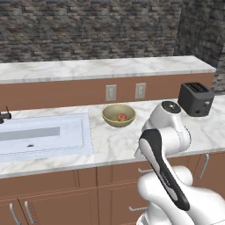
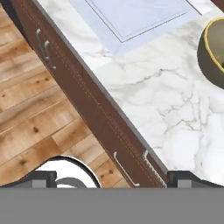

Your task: Pick the peachs from the cabinet and place them in one bowl. Pick the kiwi from the sink and place it in the other bowl.

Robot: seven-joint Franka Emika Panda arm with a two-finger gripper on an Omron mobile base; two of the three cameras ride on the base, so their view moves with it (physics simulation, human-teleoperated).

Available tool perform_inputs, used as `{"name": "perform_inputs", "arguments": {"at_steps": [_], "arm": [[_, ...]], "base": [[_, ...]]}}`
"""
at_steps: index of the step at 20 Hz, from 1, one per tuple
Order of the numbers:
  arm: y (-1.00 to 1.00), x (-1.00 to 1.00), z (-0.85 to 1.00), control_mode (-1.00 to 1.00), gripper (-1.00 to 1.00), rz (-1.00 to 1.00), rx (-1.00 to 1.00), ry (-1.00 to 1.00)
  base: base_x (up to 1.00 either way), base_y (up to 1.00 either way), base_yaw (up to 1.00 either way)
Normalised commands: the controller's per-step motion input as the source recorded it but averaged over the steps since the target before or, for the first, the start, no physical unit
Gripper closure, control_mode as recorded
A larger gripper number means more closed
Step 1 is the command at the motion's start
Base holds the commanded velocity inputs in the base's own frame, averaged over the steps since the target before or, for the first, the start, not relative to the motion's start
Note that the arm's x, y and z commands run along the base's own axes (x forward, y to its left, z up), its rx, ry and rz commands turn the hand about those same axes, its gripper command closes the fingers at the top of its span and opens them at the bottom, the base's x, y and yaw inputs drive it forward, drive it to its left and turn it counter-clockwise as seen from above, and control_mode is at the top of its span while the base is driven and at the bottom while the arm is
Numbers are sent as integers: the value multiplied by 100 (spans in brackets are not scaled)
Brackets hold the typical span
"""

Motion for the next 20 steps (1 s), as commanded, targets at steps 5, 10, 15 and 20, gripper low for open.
{"name": "perform_inputs", "arguments": {"at_steps": [5, 10, 15, 20], "arm": [[0, 0, 0, 100, -100, 0, 0, 0], [0, 0, 0, 100, -100, 0, 0, 0], [0, 0, 0, 100, -100, 0, 0, 0], [0, 0, 0, 100, -100, 0, 0, 0]], "base": [[-35, -4, 27], [-19, -2, 48], [-17, 0, 49], [-17, 0, 49]]}}
